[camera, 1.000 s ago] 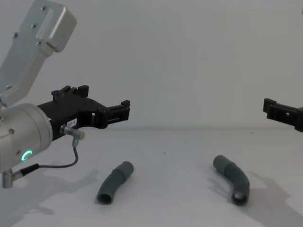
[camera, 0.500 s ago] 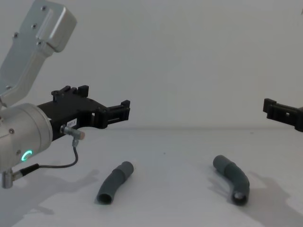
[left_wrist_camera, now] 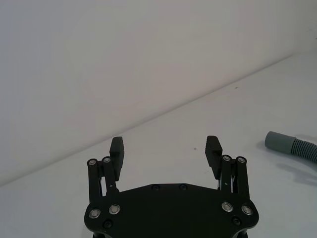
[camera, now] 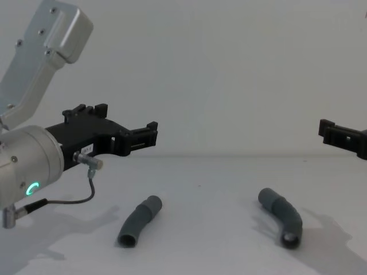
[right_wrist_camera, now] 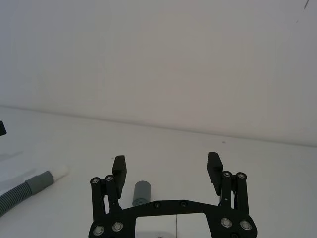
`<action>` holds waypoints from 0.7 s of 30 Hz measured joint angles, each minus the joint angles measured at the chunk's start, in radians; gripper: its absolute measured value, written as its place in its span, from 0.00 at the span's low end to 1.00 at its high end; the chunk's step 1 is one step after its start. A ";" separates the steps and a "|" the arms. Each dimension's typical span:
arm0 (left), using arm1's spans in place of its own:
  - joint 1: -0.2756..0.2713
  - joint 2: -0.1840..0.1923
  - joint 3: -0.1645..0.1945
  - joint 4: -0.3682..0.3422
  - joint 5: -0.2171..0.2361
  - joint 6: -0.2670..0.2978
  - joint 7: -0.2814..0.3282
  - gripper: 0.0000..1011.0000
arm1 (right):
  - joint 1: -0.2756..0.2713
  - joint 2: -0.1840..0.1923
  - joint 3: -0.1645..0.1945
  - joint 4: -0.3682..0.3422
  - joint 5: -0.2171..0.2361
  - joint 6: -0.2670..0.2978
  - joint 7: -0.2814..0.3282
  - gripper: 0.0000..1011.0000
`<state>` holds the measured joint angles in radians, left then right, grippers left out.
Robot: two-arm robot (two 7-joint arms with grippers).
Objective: Use both hands to pick up one end of the pipe from the table, align the ends, and insert them.
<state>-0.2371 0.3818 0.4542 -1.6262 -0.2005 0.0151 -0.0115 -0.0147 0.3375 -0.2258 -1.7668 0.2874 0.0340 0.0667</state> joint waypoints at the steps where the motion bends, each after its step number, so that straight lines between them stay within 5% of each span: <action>1: 0.000 0.000 0.000 0.000 0.000 0.002 0.000 0.99 | 0.000 0.000 0.000 0.000 0.000 0.000 0.000 0.99; 13: 0.001 0.000 -0.008 -0.020 -0.027 0.100 -0.021 0.99 | 0.000 0.000 0.000 0.000 0.000 0.000 0.000 0.99; 21: -0.001 0.011 -0.018 -0.045 -0.057 0.227 -0.046 0.99 | 0.000 0.000 0.000 0.000 0.000 0.000 0.000 0.99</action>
<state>-0.2381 0.3924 0.4365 -1.6715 -0.2579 0.2420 -0.0575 -0.0146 0.3375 -0.2258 -1.7667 0.2874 0.0340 0.0668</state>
